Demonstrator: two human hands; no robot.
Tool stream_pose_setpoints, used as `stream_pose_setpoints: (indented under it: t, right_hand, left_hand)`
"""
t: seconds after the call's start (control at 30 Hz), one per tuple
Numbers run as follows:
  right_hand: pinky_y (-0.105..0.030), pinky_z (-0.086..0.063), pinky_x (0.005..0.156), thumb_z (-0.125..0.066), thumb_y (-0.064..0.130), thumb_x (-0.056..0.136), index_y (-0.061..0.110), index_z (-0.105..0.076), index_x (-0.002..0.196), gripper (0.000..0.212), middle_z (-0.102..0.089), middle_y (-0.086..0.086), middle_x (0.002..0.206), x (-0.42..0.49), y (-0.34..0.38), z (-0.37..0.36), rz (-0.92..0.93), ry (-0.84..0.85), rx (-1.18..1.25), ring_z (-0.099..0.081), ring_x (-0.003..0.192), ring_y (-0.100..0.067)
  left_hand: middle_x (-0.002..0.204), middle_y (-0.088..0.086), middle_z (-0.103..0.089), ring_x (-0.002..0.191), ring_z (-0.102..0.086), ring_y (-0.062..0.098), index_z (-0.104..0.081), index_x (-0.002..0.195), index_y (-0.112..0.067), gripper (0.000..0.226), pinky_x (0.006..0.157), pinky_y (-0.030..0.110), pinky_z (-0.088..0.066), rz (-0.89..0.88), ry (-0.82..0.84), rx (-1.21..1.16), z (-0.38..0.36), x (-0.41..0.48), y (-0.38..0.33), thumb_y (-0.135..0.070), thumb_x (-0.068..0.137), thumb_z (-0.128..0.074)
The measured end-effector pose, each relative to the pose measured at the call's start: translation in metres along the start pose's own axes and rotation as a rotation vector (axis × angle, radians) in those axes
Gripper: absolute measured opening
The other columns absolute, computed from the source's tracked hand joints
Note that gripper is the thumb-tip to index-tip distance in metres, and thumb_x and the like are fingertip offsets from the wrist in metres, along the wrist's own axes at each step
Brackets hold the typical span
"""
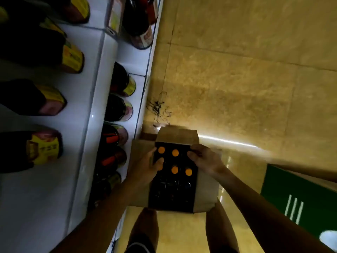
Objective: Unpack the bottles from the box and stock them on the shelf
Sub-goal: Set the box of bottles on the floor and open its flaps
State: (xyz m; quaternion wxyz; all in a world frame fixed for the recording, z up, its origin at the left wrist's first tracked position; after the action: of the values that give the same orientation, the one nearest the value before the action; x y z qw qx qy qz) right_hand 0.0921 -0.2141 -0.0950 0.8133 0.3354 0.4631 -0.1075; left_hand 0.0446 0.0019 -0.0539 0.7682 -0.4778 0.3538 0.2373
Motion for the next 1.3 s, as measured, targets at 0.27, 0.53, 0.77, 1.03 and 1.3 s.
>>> stream_pose_setpoints:
  t: [0.27, 0.53, 0.77, 1.03, 1.3]
  right_hand:
    - [-0.037, -0.054, 0.088, -0.057, 0.038, 0.099, 0.021, -0.056, 0.138, 0.043, -0.066, -0.009, 0.125, 0.042, -0.022, -0.022, 0.001, 0.085, -0.074, -0.064, 0.114, -0.028]
    - [-0.046, -0.036, 0.110, -0.055, 0.042, 0.100, 0.025, -0.031, 0.158, 0.065, -0.041, -0.013, 0.154, 0.068, -0.042, -0.006, -0.006, 0.009, -0.279, -0.032, 0.140, -0.034]
    - [-0.050, -0.023, 0.118, -0.051, 0.051, 0.098, 0.028, -0.027, 0.157, 0.067, -0.046, -0.008, 0.155, 0.070, -0.053, -0.007, -0.040, 0.020, -0.463, -0.031, 0.147, -0.032]
    - [-0.048, -0.030, 0.110, -0.046, 0.032, 0.101, 0.015, -0.047, 0.137, 0.040, -0.062, -0.010, 0.133, 0.078, -0.034, 0.000, -0.059, 0.064, -0.725, -0.047, 0.131, -0.033]
    - [-0.042, -0.053, 0.087, -0.047, 0.024, 0.102, 0.011, -0.054, 0.126, 0.028, -0.067, -0.015, 0.118, 0.062, -0.037, 0.012, -0.057, 0.053, -0.749, -0.066, 0.110, -0.035]
  left_hand:
    - [0.162, 0.008, -0.031, 0.150, -0.028, 0.029, -0.030, 0.158, -0.024, 0.072, 0.120, 0.047, -0.031, 0.023, -0.039, 0.370, -0.006, 0.090, 0.044, -0.054, 0.098, -0.056]
    - [0.159, 0.013, -0.039, 0.147, -0.035, 0.035, -0.028, 0.159, -0.023, 0.076, 0.116, 0.052, -0.036, 0.089, 0.081, 0.463, -0.013, 0.132, 0.058, -0.053, 0.096, -0.059]
    - [0.146, 0.012, -0.053, 0.134, -0.050, 0.037, -0.041, 0.151, -0.024, 0.060, 0.111, 0.051, -0.039, 0.041, 0.027, 0.742, -0.007, 0.125, 0.040, -0.044, 0.098, -0.060]
    - [0.115, 0.015, -0.068, 0.103, -0.066, 0.038, -0.061, 0.124, -0.017, 0.029, 0.087, 0.043, -0.056, 0.223, 0.034, 0.657, 0.018, 0.105, 0.047, -0.022, 0.095, -0.059]
    - [0.149, 0.027, -0.048, 0.127, -0.054, 0.043, -0.036, 0.153, -0.011, 0.048, 0.097, 0.041, -0.045, 0.375, -0.022, 0.447, -0.013, 0.072, 0.061, -0.024, 0.108, -0.042]
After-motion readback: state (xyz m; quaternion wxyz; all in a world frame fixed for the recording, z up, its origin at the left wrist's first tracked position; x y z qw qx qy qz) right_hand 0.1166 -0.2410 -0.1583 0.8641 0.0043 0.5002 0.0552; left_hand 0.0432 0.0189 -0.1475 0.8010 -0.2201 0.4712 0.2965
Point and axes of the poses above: each hand's wrist, its own x-axis towards the middle knuckle, its own z-axis out of the back of the hand, y = z × x, the point moved 7 cm from there along x, towards the middle knuckle
